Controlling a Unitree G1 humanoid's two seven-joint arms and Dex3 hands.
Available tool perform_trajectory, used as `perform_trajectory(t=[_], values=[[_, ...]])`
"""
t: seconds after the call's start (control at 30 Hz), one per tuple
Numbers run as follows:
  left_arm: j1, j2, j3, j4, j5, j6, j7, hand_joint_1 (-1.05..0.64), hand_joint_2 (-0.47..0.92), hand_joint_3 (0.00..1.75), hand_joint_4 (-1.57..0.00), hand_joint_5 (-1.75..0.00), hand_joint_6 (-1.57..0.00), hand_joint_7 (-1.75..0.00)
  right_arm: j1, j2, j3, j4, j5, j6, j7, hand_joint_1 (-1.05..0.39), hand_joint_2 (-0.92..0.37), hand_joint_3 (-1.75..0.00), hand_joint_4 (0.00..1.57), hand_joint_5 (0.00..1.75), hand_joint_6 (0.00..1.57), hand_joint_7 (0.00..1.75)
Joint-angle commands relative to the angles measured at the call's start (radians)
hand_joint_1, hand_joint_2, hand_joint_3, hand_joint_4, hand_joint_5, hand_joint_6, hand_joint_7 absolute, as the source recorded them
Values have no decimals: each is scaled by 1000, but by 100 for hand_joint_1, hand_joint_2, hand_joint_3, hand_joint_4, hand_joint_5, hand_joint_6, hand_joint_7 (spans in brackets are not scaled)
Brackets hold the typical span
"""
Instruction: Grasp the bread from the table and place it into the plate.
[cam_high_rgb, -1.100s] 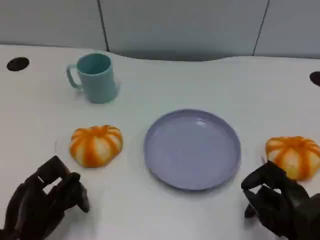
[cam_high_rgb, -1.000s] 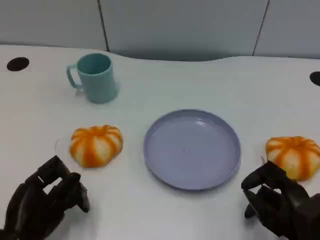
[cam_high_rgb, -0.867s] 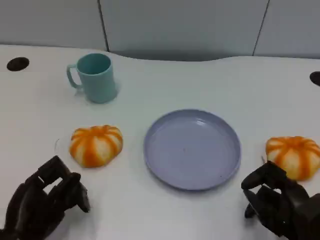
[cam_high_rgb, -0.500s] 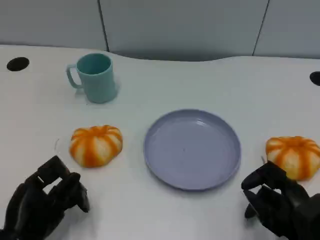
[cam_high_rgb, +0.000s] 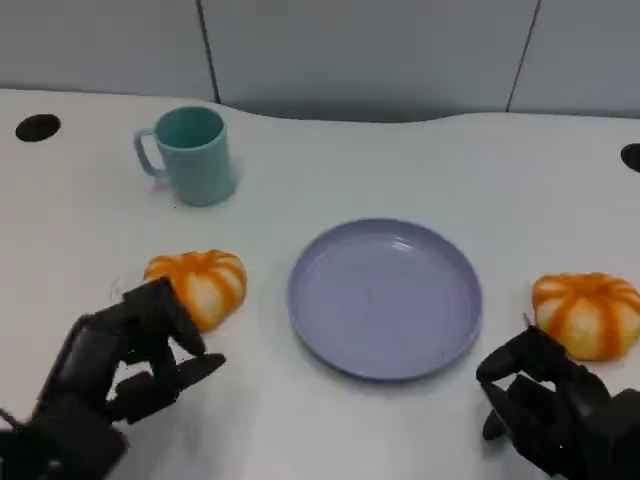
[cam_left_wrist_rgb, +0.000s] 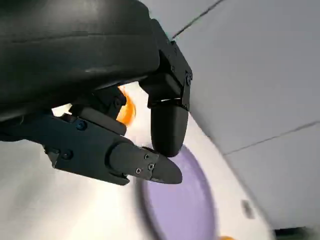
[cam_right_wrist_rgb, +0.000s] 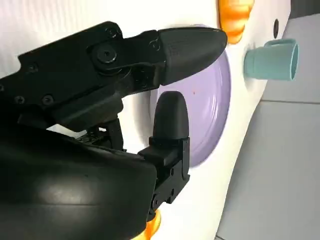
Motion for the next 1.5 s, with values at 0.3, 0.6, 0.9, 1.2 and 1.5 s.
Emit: perform_trajectory(t=[0.3,0.6,0.9,1.2,1.5], values=[[-246,337,-228,-83,782,93,326,-62,88,1,-42,-95,-59,-39,-34,1,-8,48,2,-43,-9,-28,-92,-32,60,175,38,175],[-352,397,-355,-64,771,254,64,-83,91,3,-2,-13,-17,-1,-33,2,0,51,-10,-56,-17,-28,-92,-32,62,175,39,175],[-466,400,-438,72,658,288,-127,-92,92,7,0,0,-4,0,-30,2,-3,49,7,-60,-5,-29,-92,-31,64,175,39,175],[-686,254,-563,604,652,325,-14,-90,91,4,0,0,-7,-1,-18,-6,-4,29,-3,-42,-9,-28,-92,-32,60,175,37,175],[-801,121,-667,1018,637,324,252,-75,83,0,-11,-5,-16,-3,5,-8,-5,3,1,-34,-7,-28,-92,-33,60,175,37,175]])
